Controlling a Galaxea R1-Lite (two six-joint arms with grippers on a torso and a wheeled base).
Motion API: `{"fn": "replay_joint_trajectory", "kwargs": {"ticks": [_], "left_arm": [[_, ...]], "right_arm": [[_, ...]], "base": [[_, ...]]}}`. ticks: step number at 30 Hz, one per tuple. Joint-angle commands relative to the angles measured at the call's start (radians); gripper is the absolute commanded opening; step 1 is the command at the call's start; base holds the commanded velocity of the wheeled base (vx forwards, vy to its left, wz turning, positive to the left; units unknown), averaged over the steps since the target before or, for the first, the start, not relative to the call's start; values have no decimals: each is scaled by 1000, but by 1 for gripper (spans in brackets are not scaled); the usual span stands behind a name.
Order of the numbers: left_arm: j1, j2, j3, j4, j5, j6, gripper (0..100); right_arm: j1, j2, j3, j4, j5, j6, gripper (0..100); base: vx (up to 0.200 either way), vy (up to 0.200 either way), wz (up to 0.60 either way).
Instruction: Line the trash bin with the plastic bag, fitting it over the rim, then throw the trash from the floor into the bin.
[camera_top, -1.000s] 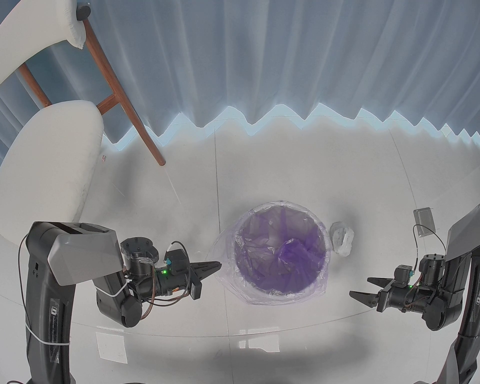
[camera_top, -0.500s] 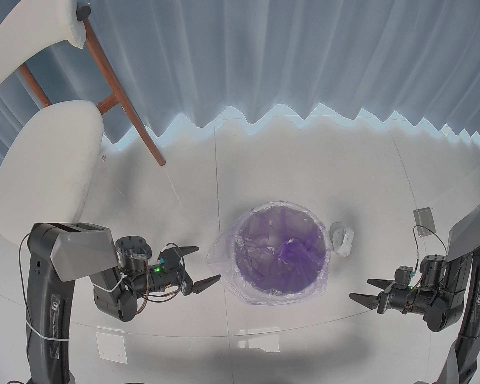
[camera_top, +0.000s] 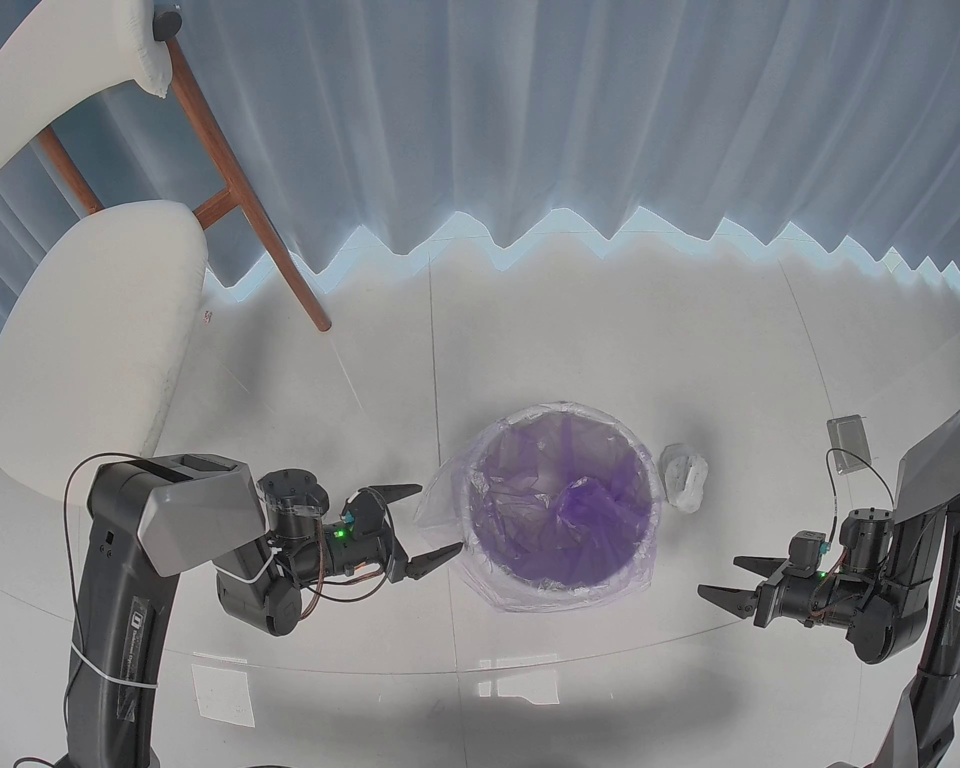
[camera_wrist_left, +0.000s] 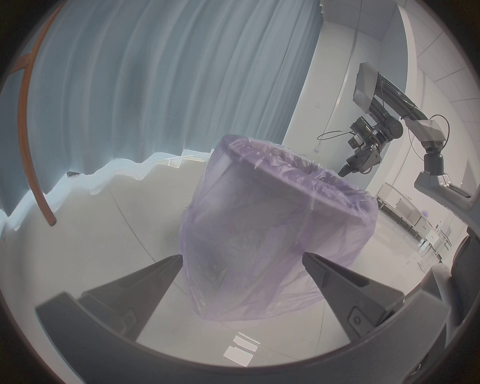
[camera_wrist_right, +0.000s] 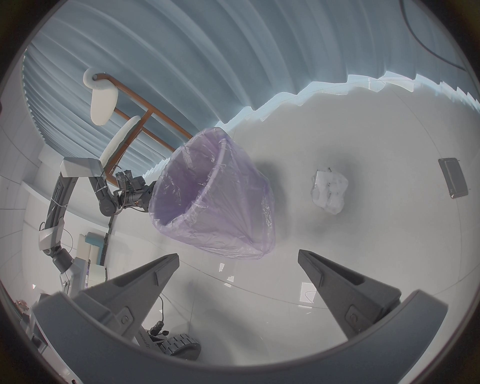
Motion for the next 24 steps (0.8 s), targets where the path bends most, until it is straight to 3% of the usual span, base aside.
{"fn": "replay_joint_trajectory", "kwargs": {"ticks": [1,6,7,19,24], "left_arm": [[-11,50,-49,1,0,0,100],[-23,59,-63,-1,0,0,100],[-26,61,-63,-1,0,0,0],[-12,78,-60,7,-1,-9,0],[-18,85,-66,91,11,-50,0]], "right_arm": [[0,0,2,-18,-1,0,100],[0,-1,15,-18,-17,0,100],[0,-3,15,-18,-17,0,100],[2,-1,17,-18,-18,0,100],[-2,-3,41,-18,-20,0,100]], "base": [[0,0,0],[0,0,0],[0,0,0],[0,0,0],[0,0,0]]}}
